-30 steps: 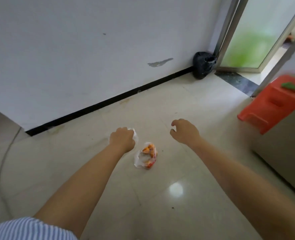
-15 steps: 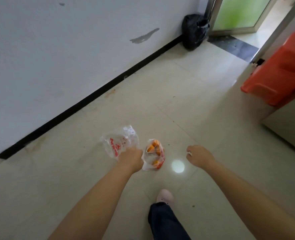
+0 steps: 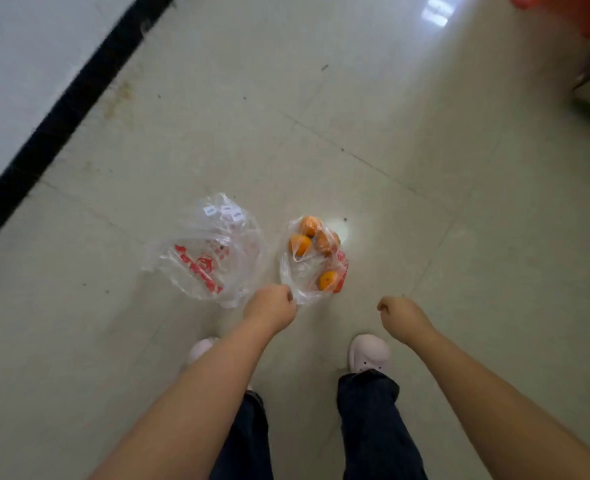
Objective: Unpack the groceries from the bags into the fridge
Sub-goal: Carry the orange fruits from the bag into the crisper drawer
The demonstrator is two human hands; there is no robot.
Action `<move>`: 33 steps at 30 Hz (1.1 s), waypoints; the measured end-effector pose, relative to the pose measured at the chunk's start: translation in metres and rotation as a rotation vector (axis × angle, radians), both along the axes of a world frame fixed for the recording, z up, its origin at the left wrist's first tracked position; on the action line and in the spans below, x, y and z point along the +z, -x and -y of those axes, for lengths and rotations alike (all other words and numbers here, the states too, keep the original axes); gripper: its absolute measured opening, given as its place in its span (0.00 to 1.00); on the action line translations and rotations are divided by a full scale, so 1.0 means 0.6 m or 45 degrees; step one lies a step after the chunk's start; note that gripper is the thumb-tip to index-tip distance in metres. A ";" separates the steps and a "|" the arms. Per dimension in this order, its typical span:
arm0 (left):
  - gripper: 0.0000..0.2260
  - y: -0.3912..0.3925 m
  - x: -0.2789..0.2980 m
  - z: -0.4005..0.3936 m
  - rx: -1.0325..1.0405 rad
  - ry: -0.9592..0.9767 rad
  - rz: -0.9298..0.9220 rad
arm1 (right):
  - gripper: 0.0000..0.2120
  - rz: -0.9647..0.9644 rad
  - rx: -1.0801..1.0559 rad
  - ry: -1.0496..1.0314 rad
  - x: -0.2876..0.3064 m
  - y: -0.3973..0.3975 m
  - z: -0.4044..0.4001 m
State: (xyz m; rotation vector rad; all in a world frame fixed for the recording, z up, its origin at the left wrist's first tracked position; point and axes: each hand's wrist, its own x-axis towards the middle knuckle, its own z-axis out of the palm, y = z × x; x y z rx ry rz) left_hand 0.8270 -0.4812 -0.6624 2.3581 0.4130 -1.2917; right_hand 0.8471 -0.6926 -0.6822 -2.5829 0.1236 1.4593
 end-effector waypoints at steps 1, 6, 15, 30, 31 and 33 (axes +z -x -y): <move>0.13 -0.005 -0.044 -0.005 -0.016 0.016 0.003 | 0.17 0.005 -0.019 0.000 -0.039 0.003 -0.015; 0.14 -0.025 -0.260 -0.022 -0.160 -0.014 0.055 | 0.16 0.136 -0.009 0.095 -0.238 0.018 -0.065; 0.15 -0.099 -0.536 -0.028 -0.444 -0.033 0.549 | 0.07 0.797 0.765 -0.091 -0.478 -0.086 -0.068; 0.22 -0.182 -0.571 0.041 0.440 0.691 0.565 | 0.30 0.217 0.737 0.047 -0.533 -0.032 -0.030; 0.20 -0.182 -0.569 0.040 0.436 0.766 0.514 | 0.33 0.201 0.718 0.064 -0.539 -0.024 -0.030; 0.13 -0.181 -0.566 0.033 0.115 0.701 0.525 | 0.36 0.241 0.660 0.055 -0.548 -0.015 -0.036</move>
